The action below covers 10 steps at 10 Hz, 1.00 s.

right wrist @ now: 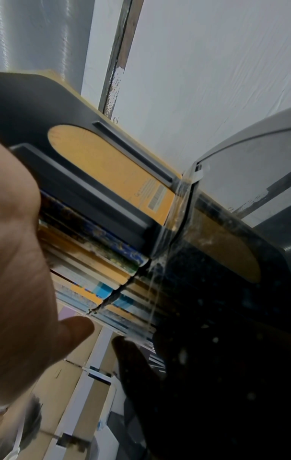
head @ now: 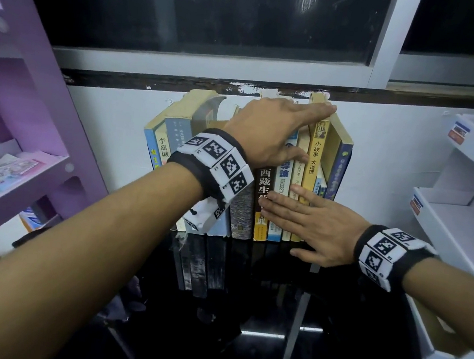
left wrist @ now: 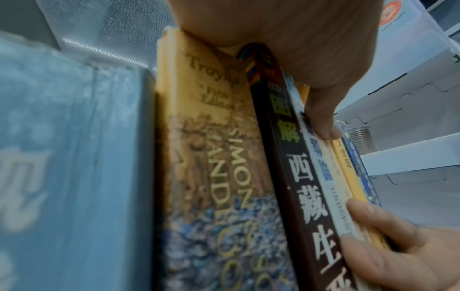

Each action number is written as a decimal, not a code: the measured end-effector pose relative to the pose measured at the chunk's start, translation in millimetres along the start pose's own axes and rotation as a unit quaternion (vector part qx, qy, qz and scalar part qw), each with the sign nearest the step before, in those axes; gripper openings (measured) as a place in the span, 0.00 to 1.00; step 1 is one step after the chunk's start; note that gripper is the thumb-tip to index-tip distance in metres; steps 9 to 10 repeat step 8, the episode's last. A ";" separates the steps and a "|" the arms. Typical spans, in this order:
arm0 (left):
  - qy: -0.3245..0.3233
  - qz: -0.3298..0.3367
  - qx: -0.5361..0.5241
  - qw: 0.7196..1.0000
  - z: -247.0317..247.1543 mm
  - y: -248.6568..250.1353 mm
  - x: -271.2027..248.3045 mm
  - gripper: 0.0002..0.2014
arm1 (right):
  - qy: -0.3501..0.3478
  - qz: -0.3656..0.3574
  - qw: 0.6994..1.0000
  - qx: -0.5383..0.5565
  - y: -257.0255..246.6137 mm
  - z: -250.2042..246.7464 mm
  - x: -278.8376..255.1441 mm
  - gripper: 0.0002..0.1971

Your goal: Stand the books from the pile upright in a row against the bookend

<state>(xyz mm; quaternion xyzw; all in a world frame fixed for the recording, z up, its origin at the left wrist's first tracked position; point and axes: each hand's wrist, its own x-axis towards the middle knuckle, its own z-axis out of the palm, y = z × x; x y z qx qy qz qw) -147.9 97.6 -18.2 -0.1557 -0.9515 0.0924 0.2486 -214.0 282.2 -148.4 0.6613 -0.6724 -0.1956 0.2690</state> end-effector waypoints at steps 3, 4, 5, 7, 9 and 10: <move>-0.035 0.006 0.000 0.999 -4.0 -1.0 -0.4 0.43 | -0.025 0.023 0.999 0.009 -8.9 -6.0 -0.2 0.43; -0.060 0.012 -0.016 0.998 -8.8 -0.6 -1.0 0.45 | -0.031 0.027 0.999 0.012 -11.7 -11.8 -0.7 0.43; -0.065 0.017 -0.045 0.997 -13.2 0.4 -3.9 0.44 | -0.035 0.033 0.999 0.021 -14.8 -21.1 -1.4 0.43; -0.020 0.023 -0.106 0.994 -22.4 3.7 -18.3 0.44 | -0.011 0.054 0.997 0.057 -23.0 -43.1 0.0 0.40; 0.064 0.022 -0.116 0.991 -28.4 2.1 -35.6 0.36 | 0.031 0.087 0.994 0.065 -26.6 -62.7 4.6 0.34; 0.064 0.022 -0.116 0.991 -28.4 2.1 -35.6 0.36 | 0.031 0.087 0.994 0.065 -26.6 -62.7 4.6 0.34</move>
